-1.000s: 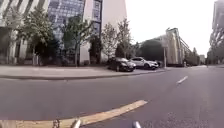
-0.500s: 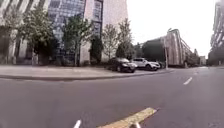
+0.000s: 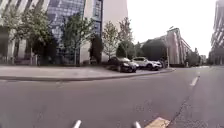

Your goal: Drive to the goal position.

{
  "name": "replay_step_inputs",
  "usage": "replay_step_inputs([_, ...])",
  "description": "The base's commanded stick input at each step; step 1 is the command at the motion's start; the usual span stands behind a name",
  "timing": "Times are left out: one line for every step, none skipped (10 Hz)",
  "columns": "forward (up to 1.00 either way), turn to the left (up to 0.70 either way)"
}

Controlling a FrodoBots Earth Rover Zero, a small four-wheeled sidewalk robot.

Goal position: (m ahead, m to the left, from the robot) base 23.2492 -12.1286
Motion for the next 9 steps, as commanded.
replay_step_inputs([0.7, -0.1])
replay_step_inputs([0.7, -0.1])
replay_step_inputs([0.7, -0.1])
replay_step_inputs([0.7, -0.11])
replay_step_inputs([0.7, -0.12])
replay_step_inputs([0.7, -0.13])
replay_step_inputs([0.7, -0.13])
replay_step_inputs([0.7, -0.13])
replay_step_inputs([0.7, -0.13])
